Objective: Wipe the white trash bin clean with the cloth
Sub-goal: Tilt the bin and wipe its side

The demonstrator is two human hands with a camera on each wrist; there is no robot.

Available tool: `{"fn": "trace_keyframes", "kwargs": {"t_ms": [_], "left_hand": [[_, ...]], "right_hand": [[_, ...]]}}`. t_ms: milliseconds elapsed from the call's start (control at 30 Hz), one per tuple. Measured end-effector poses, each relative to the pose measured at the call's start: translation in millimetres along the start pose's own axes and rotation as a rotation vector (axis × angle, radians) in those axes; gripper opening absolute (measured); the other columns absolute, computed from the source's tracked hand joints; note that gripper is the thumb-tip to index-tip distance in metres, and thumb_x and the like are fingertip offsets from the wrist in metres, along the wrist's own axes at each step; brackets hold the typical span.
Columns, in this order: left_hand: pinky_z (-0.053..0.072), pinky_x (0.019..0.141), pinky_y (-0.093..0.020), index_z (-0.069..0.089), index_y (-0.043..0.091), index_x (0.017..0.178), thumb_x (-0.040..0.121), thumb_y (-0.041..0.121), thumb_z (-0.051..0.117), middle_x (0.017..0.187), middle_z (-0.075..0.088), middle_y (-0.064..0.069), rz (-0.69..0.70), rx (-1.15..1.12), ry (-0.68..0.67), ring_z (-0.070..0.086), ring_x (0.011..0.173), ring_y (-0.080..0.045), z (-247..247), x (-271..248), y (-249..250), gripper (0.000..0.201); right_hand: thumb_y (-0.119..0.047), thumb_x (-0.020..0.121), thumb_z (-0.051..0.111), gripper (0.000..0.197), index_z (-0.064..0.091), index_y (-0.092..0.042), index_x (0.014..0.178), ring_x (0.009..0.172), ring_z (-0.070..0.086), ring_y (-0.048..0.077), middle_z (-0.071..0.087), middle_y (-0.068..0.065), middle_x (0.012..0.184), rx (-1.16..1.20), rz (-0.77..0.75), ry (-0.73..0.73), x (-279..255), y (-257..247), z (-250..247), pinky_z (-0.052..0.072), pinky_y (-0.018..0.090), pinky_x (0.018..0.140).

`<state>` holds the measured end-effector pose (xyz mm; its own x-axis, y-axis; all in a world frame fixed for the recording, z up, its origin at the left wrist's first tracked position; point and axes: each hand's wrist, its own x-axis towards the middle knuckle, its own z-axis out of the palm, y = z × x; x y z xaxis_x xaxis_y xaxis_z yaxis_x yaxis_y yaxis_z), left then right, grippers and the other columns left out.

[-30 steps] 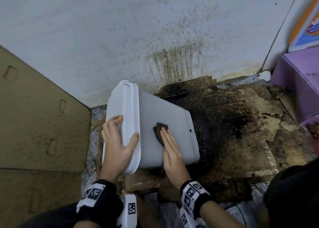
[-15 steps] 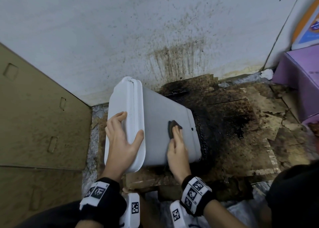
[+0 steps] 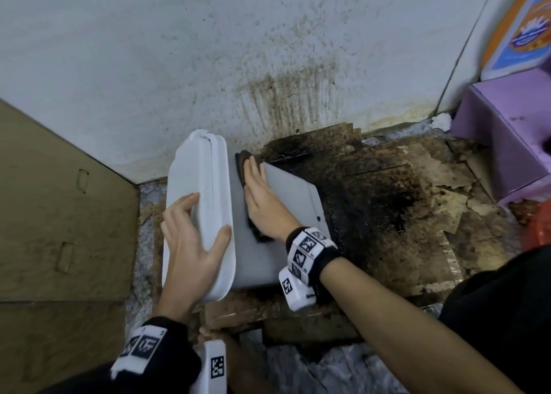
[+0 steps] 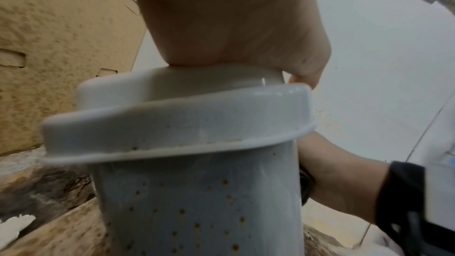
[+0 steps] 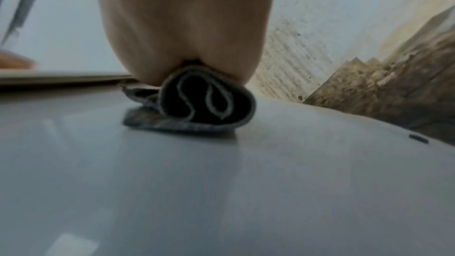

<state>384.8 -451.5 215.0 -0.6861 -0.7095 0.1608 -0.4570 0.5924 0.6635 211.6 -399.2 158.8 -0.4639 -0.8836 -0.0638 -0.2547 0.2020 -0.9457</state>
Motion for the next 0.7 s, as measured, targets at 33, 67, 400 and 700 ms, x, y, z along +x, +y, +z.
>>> {"fn": "trace_keyframes", "kwargs": {"t_ms": [33, 67, 400, 700], "left_hand": [[0.035, 0.114, -0.058, 0.038, 0.016, 0.142, 0.087, 0.054, 0.057, 0.133, 0.029, 0.014, -0.003, -0.004, 0.002, 0.030, 0.131, -0.014, -0.2, 0.1, -0.7, 0.069], [0.035, 0.114, -0.058, 0.039, 0.016, 0.142, 0.086, 0.054, 0.057, 0.133, 0.029, 0.014, -0.002, -0.006, 0.006, 0.030, 0.131, -0.014, -0.5, 0.1, -1.4, 0.069], [0.034, 0.115, -0.050, 0.039, 0.018, 0.141, 0.084, 0.053, 0.058, 0.136, 0.032, 0.013, 0.000, -0.025, 0.024, 0.031, 0.131, -0.013, -1.0, -0.4, 0.4, 0.069], [0.033, 0.116, -0.045, 0.039, 0.020, 0.140, 0.084, 0.052, 0.059, 0.134, 0.030, 0.018, -0.012, -0.045, 0.030, 0.030, 0.131, -0.009, -0.2, -0.1, 1.2, 0.067]], "right_hand": [[-0.010, 0.110, 0.027, 0.059, -0.002, -0.010, 0.162, 0.156, -0.017, 0.020, -0.010, 0.006, 0.171, -0.009, 0.011, -0.009, 8.0, 5.2, -4.0, -0.005, 0.024, 0.122], [-0.009, 0.110, 0.026, 0.059, -0.002, -0.008, 0.162, 0.156, -0.018, 0.023, -0.011, 0.007, 0.171, -0.013, 0.032, -0.022, 15.1, 10.6, -8.8, -0.004, 0.027, 0.124], [0.003, 0.107, 0.026, 0.060, -0.005, 0.003, 0.158, 0.157, -0.013, 0.034, -0.011, 0.018, 0.169, -0.121, 0.397, -0.056, -5.5, 100.2, -43.4, -0.011, 0.027, 0.119], [-0.008, 0.110, 0.027, 0.057, 0.003, -0.005, 0.161, 0.158, -0.009, 0.027, -0.006, 0.015, 0.171, -0.001, 0.366, 0.053, -18.7, 66.3, -26.4, -0.003, 0.024, 0.120]]}}
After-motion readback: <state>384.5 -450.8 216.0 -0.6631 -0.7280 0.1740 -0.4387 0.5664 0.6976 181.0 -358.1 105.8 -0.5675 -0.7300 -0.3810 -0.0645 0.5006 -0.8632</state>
